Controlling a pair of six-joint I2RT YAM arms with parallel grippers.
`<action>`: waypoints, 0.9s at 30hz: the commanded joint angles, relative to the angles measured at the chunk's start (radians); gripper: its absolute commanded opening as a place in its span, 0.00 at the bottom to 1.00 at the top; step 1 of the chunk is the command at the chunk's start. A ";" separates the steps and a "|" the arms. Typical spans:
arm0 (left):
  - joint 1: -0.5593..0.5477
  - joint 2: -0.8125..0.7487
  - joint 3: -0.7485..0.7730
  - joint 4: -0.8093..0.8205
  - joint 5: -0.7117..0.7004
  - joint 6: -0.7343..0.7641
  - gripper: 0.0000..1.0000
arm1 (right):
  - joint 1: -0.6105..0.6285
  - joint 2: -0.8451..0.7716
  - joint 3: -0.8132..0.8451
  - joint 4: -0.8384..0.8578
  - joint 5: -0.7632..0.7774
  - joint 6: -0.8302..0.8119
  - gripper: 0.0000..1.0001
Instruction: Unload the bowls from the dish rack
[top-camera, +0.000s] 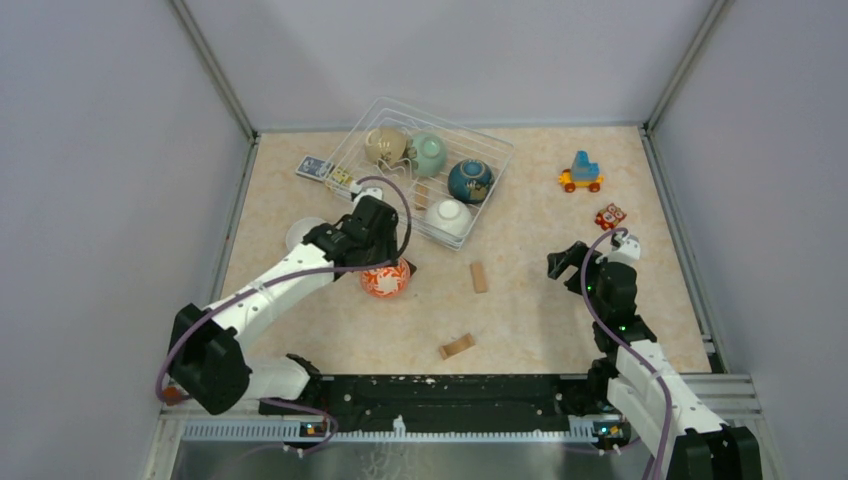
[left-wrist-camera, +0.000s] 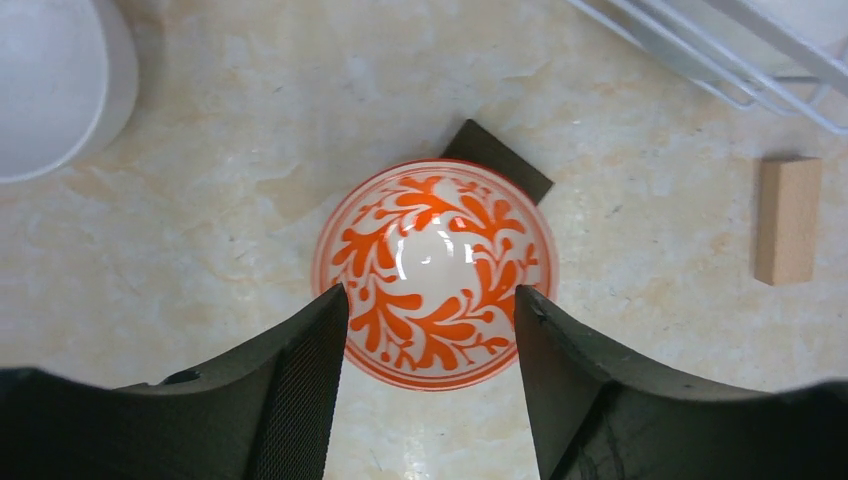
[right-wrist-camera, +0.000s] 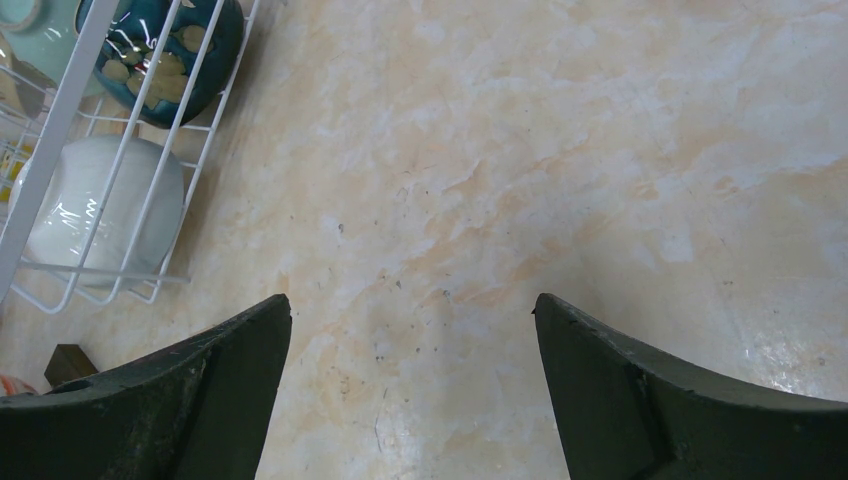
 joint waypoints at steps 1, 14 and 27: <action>0.096 -0.081 -0.071 -0.008 -0.021 -0.067 0.67 | 0.006 -0.004 0.005 0.028 0.006 -0.003 0.91; 0.208 -0.124 -0.219 0.086 0.110 -0.071 0.62 | 0.006 -0.004 0.004 0.030 0.004 -0.003 0.90; 0.227 -0.077 -0.306 0.184 0.147 -0.098 0.51 | 0.006 -0.003 0.004 0.030 0.004 -0.002 0.90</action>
